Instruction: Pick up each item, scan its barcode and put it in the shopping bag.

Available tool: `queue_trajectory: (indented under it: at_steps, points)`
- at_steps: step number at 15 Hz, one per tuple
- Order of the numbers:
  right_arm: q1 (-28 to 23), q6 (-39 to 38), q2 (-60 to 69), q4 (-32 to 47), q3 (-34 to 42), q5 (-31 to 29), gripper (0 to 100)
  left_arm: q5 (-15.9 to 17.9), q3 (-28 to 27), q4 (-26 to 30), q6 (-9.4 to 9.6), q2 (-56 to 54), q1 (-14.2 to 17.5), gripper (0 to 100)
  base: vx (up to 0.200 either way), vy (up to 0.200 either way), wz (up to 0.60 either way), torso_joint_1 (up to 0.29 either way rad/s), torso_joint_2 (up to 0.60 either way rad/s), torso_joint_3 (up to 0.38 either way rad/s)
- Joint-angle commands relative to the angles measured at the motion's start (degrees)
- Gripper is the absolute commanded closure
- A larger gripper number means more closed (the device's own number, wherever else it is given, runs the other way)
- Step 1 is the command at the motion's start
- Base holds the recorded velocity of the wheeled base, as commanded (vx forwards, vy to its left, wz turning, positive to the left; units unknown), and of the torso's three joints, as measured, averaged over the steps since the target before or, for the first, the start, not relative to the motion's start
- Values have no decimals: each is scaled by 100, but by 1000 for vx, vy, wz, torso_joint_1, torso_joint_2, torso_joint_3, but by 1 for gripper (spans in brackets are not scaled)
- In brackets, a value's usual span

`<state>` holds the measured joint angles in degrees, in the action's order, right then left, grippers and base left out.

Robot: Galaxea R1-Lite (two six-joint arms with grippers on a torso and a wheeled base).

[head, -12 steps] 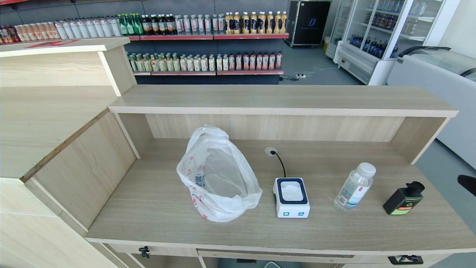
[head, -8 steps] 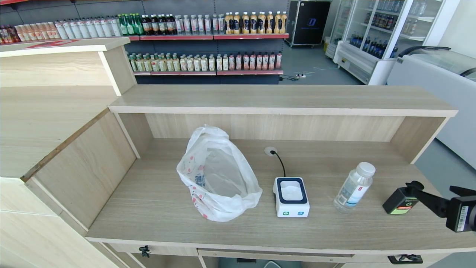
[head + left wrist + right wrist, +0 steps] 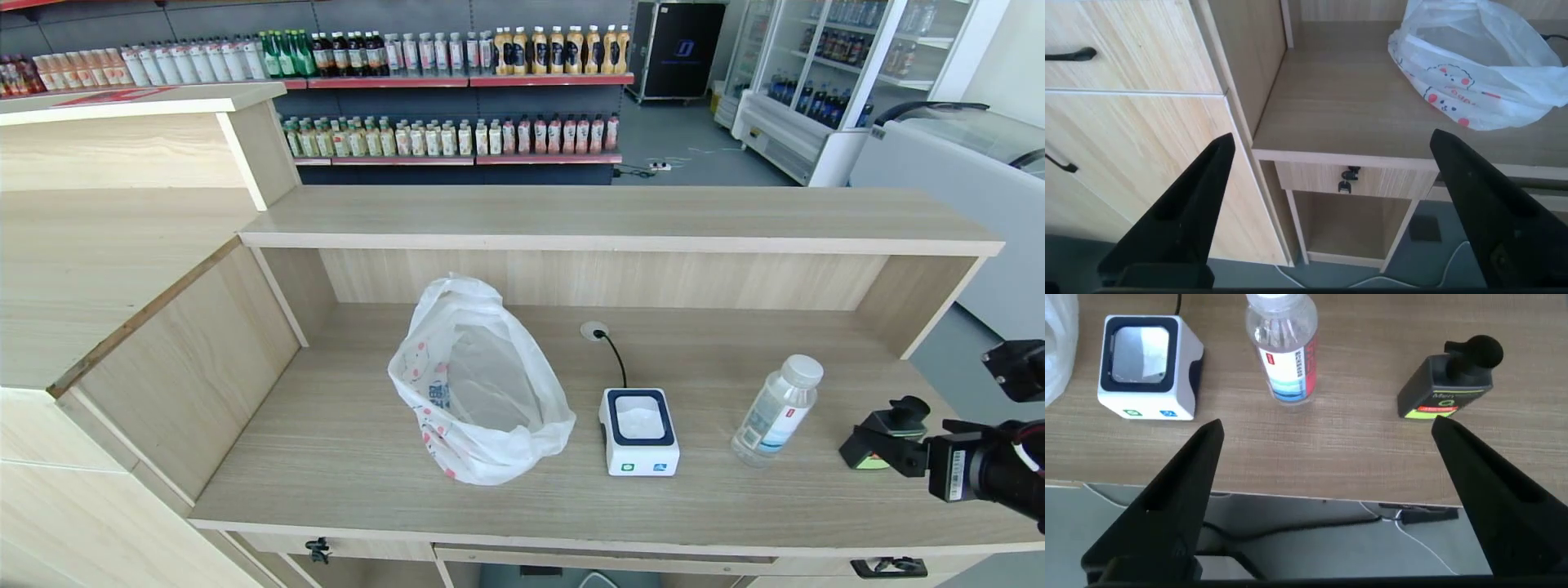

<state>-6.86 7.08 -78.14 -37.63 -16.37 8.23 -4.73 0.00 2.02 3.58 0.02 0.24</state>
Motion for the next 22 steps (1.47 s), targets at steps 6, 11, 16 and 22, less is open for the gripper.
queue_trajectory:
  at_steps: [6, 11, 16, 22]
  points:
    - [-377, 856, -1423, -904, 407, 601, 0, -2, 0, 0, 2, -2, 2, 0, 0, 0, 0, 0, 0, 0]
    - [-360, 874, -2478, -2213, 178, 812, 0, -2, 0, 0, 2, -2, 2, 0, 0, 0, 0, 0, 0, 0]
    - [-26, 1006, -3155, -2899, 213, 847, 0, -2, 0, 0, -7, -2, 2, 0, 0, 0, 0, 0, 0, 0]
    - [344, 1014, -3691, -3180, -296, 1040, 0, -2, 0, 0, 2, -2, 2, 0, 0, 0, 0, 0, 0, 0]
